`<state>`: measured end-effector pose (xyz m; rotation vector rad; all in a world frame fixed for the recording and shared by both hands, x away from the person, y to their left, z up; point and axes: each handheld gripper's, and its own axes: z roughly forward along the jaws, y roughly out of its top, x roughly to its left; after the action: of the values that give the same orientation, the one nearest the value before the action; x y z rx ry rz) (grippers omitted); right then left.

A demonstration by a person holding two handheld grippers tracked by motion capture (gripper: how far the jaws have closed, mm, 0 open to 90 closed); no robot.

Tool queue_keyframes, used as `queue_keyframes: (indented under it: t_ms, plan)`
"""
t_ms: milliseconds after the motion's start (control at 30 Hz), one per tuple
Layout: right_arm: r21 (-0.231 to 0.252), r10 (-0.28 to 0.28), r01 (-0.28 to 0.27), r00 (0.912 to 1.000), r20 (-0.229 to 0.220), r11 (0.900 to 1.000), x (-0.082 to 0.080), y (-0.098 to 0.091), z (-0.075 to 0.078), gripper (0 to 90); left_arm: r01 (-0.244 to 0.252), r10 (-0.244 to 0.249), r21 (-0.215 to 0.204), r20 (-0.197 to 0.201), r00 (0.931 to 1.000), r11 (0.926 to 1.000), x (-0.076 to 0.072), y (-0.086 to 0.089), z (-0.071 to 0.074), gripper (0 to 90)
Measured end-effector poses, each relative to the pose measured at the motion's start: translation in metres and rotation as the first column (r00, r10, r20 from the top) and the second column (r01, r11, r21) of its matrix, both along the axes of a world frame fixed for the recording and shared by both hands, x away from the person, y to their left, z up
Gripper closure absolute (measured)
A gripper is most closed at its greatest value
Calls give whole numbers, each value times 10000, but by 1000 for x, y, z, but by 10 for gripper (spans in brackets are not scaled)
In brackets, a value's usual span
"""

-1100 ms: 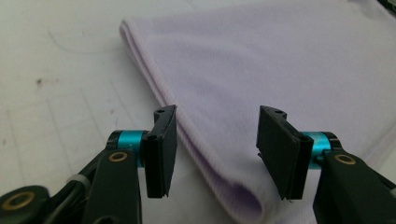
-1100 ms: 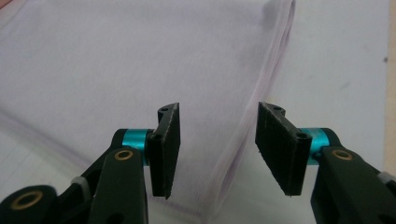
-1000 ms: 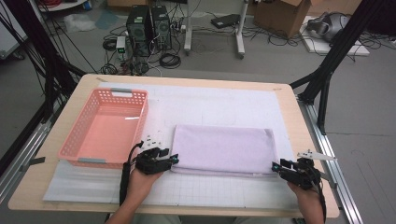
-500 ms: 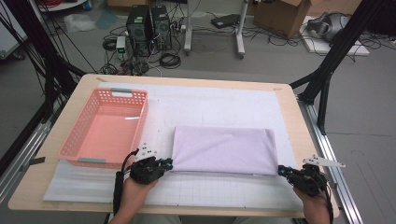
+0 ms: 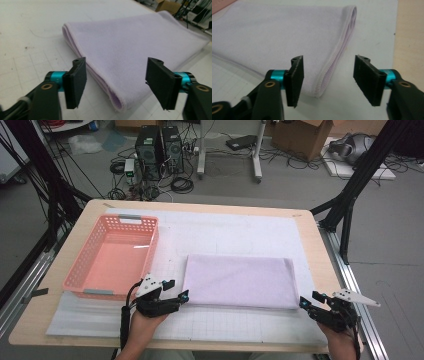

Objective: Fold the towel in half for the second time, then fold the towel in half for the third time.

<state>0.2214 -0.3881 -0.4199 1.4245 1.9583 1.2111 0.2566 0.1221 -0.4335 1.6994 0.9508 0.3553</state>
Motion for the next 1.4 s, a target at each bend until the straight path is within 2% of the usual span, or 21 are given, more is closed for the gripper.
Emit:
queue_keyframes:
  t_ms: [67, 100, 133, 300, 500, 600, 733, 900, 1033, 1233, 1267, 1400]
  plan:
    - [-133, -148, 151, 9996, 231, 9998, -1, 1, 1, 267, -63, 62, 10, 220, 9997, 10000, -1, 0, 3, 235]
    - [-78, -188, 191, 9989, 420, 9998, -2, 2, 3, 259, -30, 31, -20, 294, 9996, 10000, -1, 0, 3, 191]
    - [-139, -130, 139, 9980, 626, 9998, -3, 2, 3, 254, -30, 32, -53, 315, 9995, 10000, -1, 1, 3, 190]
    - [-150, -47, 60, 9964, 843, 9999, -3, 3, 5, 212, -51, 51, -14, 209, 9998, 10000, 0, -1, 2, 192]
    - [-164, -7, 18, 9976, 692, 9999, -2, 4, 4, 205, 26, -26, 5, 229, 9997, 10000, -2, -2, 3, 205]
    - [-209, 83, -69, 9976, 689, 9998, -1, 5, 4, 202, 235, -235, -8, 173, 9996, 9997, -2, -4, 2, 204]
    - [-205, 91, -78, 9980, 626, 9998, 0, 6, 3, 195, 251, -252, 187, 31, 9997, 9995, 0, -7, 1, 204]
    - [-113, 10, -1, 9971, 765, 9999, -1, 6, 4, 195, 255, -255, 182, 40, 9997, 9995, 2, -7, 0, 204]
    - [-94, 20, -14, 9978, 663, 10000, 0, 7, 3, 195, 228, -226, 423, -34, 9997, 9988, 2, -9, -1, 205]
    - [-246, 398, -385, 9978, 534, 9990, 3, 11, 2, 186, 85, -64, 755, -278, 9996, 9971, 1, -14, -4, 263]
    - [-235, 532, -521, 9973, 511, 9984, 4, 14, 2, 185, -86, 124, 826, -446, 9989, 9965, 2, -15, -6, 271]
    - [-206, 763, -756, 9964, 358, 9969, 8, 20, 3, 187, -316, 380, 935, -676, 9970, 9951, 6, -15, -9, 293]
